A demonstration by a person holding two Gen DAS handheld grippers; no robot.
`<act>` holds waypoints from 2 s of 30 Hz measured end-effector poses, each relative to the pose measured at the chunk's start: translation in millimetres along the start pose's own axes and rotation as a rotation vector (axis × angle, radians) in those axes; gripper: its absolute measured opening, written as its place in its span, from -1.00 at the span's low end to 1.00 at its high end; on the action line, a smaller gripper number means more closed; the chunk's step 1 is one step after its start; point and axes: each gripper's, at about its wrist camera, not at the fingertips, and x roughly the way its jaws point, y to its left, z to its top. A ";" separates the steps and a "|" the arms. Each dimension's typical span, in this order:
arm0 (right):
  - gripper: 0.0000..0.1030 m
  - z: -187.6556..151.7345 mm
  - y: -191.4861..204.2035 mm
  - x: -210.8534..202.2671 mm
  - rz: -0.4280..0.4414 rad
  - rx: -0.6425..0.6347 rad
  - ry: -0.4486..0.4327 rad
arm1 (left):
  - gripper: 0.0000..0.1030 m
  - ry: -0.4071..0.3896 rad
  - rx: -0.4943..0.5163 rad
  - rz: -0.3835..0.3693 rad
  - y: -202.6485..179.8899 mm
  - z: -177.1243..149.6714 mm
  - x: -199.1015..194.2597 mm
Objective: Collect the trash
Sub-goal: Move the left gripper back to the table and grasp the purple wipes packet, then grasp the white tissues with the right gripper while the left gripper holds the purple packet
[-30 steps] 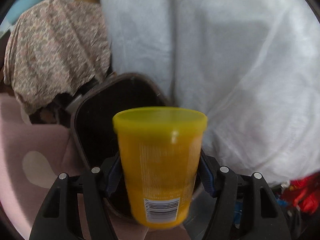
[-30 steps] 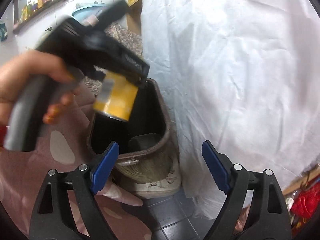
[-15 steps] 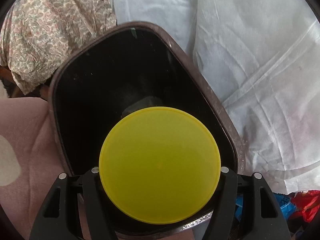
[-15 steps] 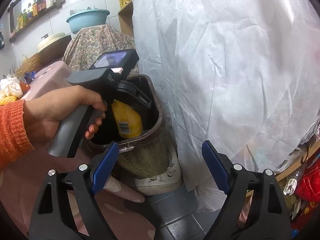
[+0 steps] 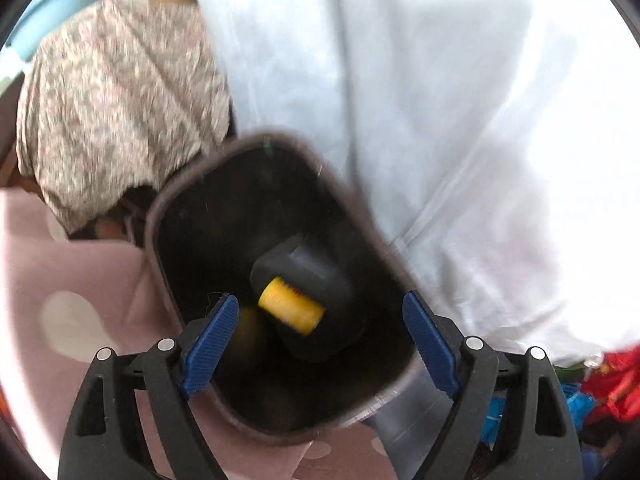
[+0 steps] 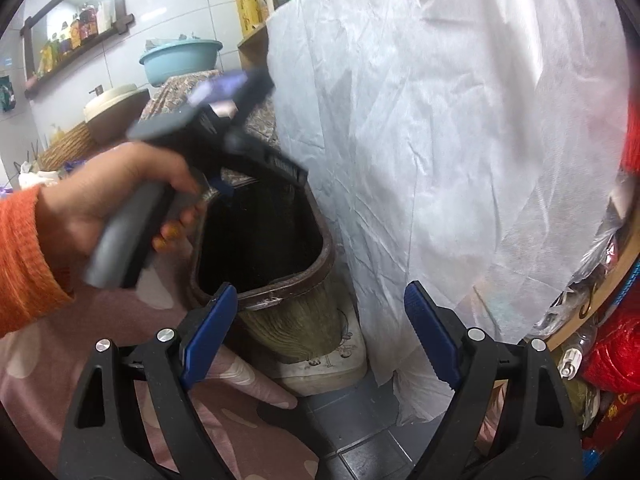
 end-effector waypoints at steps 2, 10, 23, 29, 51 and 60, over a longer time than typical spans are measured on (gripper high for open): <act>0.66 -0.7 4.7 -6.8 0.021 0.002 -0.006 | 0.65 -0.073 0.034 -0.027 -0.9 -5.0 -32.4; 0.66 4.5 45.9 -26.6 0.166 -0.021 0.000 | 0.85 -0.311 0.098 -0.121 23.7 -82.3 -153.6; 0.76 18.5 160.7 -64.2 0.315 -0.171 -0.053 | 0.87 -0.463 -0.059 0.052 153.4 -219.7 -236.1; 0.77 15.0 205.9 -75.8 0.367 -0.234 -0.053 | 0.87 -0.502 -0.213 0.184 217.1 -257.7 -257.6; 0.77 10.0 257.1 -90.8 0.445 -0.322 -0.038 | -0.41 -0.338 -0.346 0.160 301.3 -245.0 -210.0; 0.77 31.3 281.5 -80.5 0.516 -0.393 -0.060 | -0.56 -0.437 -0.402 0.095 306.5 -275.2 -240.4</act>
